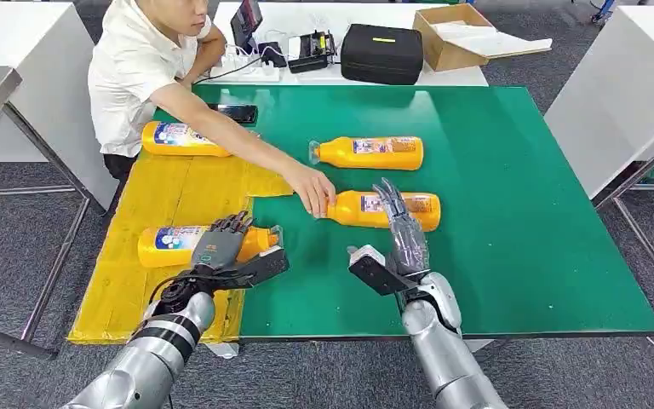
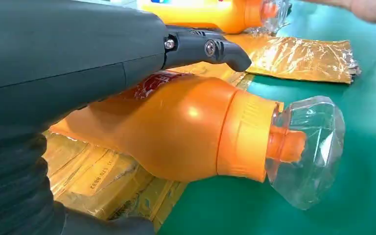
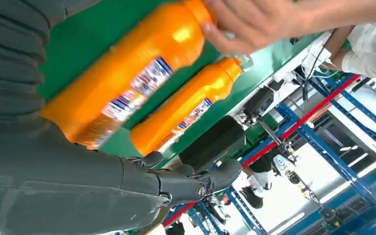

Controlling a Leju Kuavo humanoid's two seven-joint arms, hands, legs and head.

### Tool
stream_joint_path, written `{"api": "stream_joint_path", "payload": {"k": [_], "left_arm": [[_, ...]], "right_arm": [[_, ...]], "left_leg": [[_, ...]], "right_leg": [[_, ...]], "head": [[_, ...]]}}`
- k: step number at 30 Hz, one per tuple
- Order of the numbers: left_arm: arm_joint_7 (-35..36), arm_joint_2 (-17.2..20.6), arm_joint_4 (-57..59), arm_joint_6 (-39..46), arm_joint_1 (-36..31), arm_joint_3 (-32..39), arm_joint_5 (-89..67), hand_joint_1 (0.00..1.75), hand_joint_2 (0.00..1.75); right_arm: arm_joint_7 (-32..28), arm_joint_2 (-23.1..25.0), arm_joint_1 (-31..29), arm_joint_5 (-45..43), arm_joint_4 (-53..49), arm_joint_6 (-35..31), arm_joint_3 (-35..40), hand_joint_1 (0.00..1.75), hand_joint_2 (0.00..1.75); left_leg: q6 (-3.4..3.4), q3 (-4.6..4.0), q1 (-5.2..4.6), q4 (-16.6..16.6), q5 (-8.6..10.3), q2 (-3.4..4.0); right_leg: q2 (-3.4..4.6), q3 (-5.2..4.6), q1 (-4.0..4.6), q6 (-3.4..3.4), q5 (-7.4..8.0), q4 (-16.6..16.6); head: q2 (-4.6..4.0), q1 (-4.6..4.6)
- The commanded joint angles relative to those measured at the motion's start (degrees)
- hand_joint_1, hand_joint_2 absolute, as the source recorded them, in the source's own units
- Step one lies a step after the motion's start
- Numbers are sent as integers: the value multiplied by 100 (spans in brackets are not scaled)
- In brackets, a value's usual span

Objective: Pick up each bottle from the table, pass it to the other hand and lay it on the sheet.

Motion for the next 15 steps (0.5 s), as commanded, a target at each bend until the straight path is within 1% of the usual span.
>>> {"api": "stream_joint_path", "payload": {"k": [1,6,9,10,11,12,14,15], "left_arm": [[-122,-28,-301,232,212,174,155,0,175],[-299,-94,-632,239,366,-14,272,0,175],[-589,-207,-1101,202,547,-187,557,0,175],[-655,-245,-1304,148,618,-264,672,0,175],[-679,-259,-1405,148,657,-307,715,0,175],[-707,-276,-1588,132,735,-378,823,0,175],[-719,-283,-1830,125,845,-468,989,0,175],[-730,-274,-2095,179,979,-580,1061,0,175]], "right_arm": [[52,-54,-64,-14,45,67,169,0,175],[107,-72,-34,12,29,51,184,0,175],[136,-96,40,16,-72,42,164,0,175],[140,-92,66,14,-106,42,148,0,175],[139,-85,80,14,-128,49,146,0,175],[155,-81,101,48,-156,46,165,0,175],[280,-98,130,210,-169,1,231,0,175],[506,-147,173,438,-181,-11,318,0,175]], "left_leg": [[-1,11,1,-2,-7,20],[-1,8,2,0,-8,20],[0,-7,0,1,-3,9],[1,9,5,11,-17,22],[0,-11,3,3,-4,7],[1,-8,3,5,-7,11],[1,-3,3,6,-11,16],[1,-8,1,4,-8,16]], "right_leg": [[11,6,5,-19,-3,-3],[10,1,6,-20,-4,-2],[1,-14,3,-12,-2,0],[5,3,11,-32,-13,4],[-1,-16,5,-12,-3,-1],[0,-13,6,-17,-5,1],[5,-9,7,-20,-8,1],[5,-14,4,-17,-6,1]], "head": [[0,0],[0,0],[0,0],[0,0],[0,0],[0,0],[0,0],[0,0]]}}
